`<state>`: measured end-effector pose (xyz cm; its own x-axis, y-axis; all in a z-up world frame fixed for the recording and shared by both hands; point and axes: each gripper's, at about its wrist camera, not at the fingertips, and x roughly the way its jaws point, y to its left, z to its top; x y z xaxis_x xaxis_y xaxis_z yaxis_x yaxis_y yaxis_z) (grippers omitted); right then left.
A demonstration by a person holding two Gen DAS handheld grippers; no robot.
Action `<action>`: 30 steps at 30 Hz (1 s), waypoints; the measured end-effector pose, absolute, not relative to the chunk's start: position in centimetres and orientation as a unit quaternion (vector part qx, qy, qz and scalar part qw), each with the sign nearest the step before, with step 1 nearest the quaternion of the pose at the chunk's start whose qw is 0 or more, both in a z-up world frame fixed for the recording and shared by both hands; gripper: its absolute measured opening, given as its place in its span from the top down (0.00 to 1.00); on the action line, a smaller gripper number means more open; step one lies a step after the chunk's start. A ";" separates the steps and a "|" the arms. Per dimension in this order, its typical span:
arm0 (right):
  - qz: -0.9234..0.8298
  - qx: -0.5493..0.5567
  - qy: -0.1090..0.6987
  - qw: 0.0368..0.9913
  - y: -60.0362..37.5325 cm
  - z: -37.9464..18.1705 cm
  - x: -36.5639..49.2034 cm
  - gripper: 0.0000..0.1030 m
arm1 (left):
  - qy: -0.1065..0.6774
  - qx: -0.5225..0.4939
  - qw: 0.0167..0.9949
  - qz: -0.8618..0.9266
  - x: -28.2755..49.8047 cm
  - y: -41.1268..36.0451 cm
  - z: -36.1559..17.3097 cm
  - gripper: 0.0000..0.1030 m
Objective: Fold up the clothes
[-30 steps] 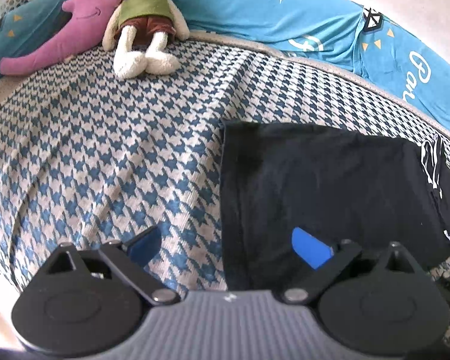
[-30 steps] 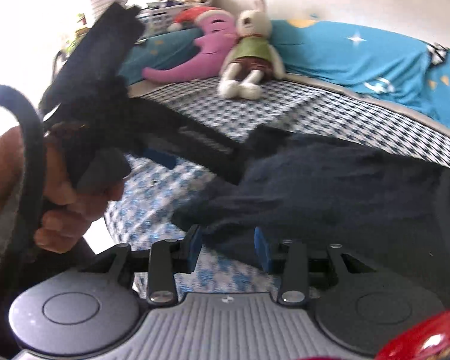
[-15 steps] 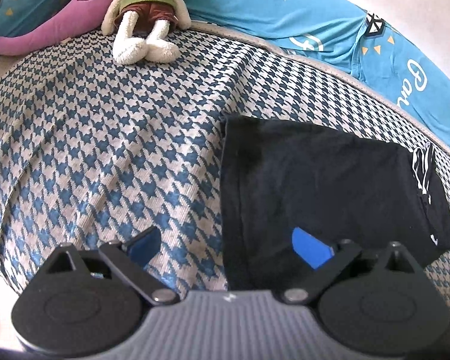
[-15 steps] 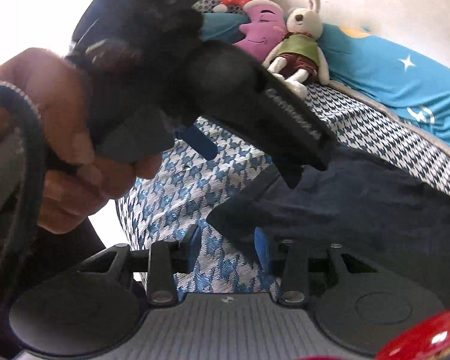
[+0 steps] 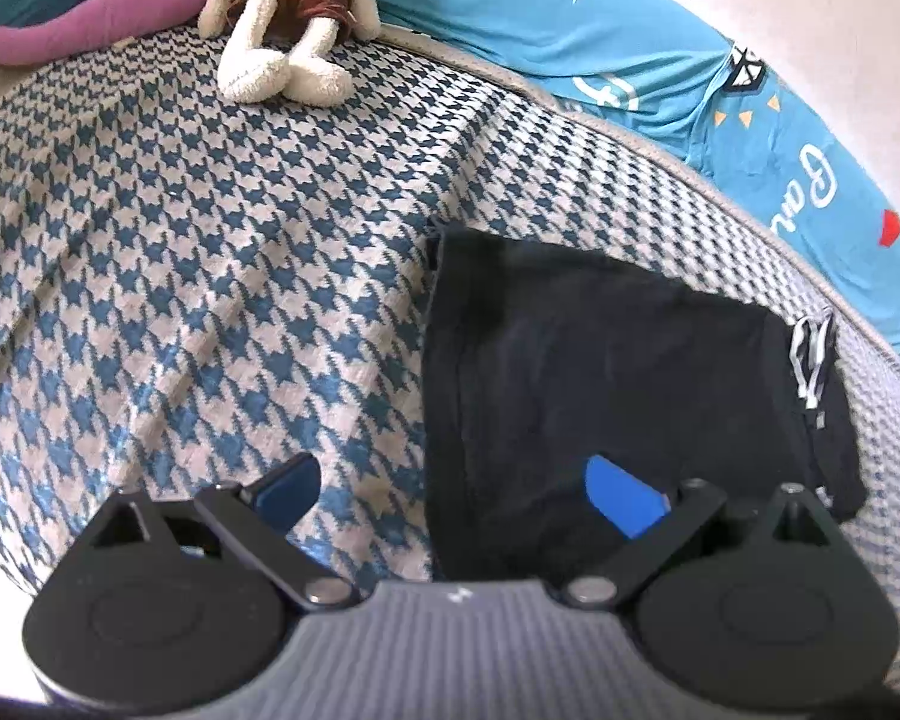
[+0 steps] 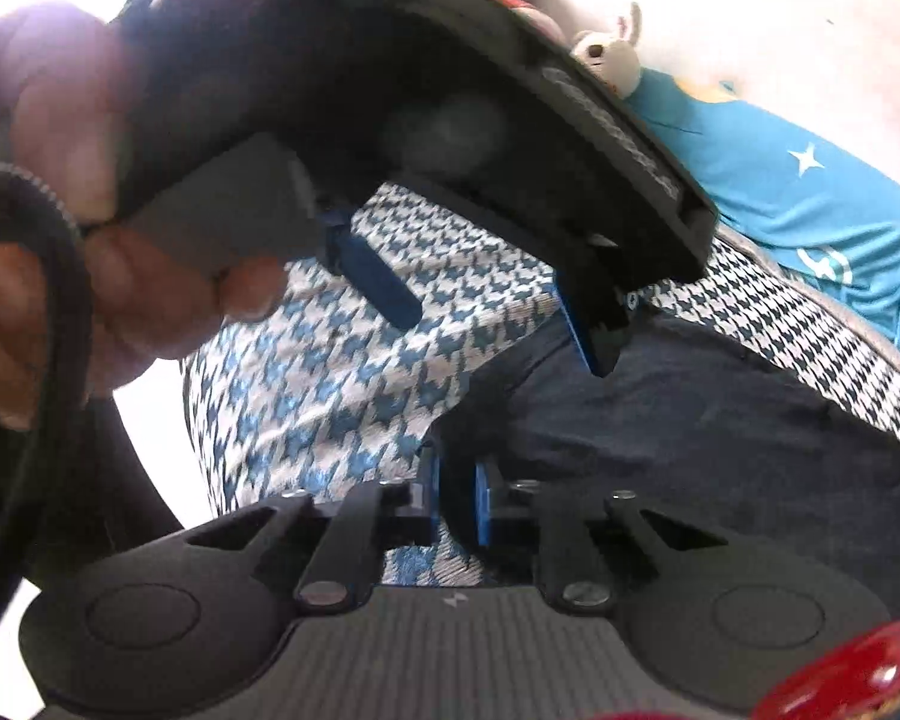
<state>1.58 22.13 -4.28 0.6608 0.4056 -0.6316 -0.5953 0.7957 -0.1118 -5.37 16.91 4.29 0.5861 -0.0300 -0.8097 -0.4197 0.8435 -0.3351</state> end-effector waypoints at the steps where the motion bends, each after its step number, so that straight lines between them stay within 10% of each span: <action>1: 0.278 -0.139 0.305 0.900 21.6 -3.9 1.8 0.89 | 0.439 -0.261 0.853 0.108 -5.4 16.9 4.4 0.03; 15: 0.265 0.025 0.320 0.909 16.4 -1.4 4.0 0.89 | 0.456 -0.368 0.810 0.029 -2.7 17.5 3.2 0.00; 22: 0.260 -0.031 0.322 0.910 18.0 -2.1 3.1 0.83 | 0.449 -0.367 0.814 -0.026 -1.3 16.3 3.3 0.35; 30: 0.262 -0.062 0.326 0.906 19.4 -3.1 3.0 0.60 | 0.454 -0.356 0.816 -0.029 -1.1 15.6 3.4 0.36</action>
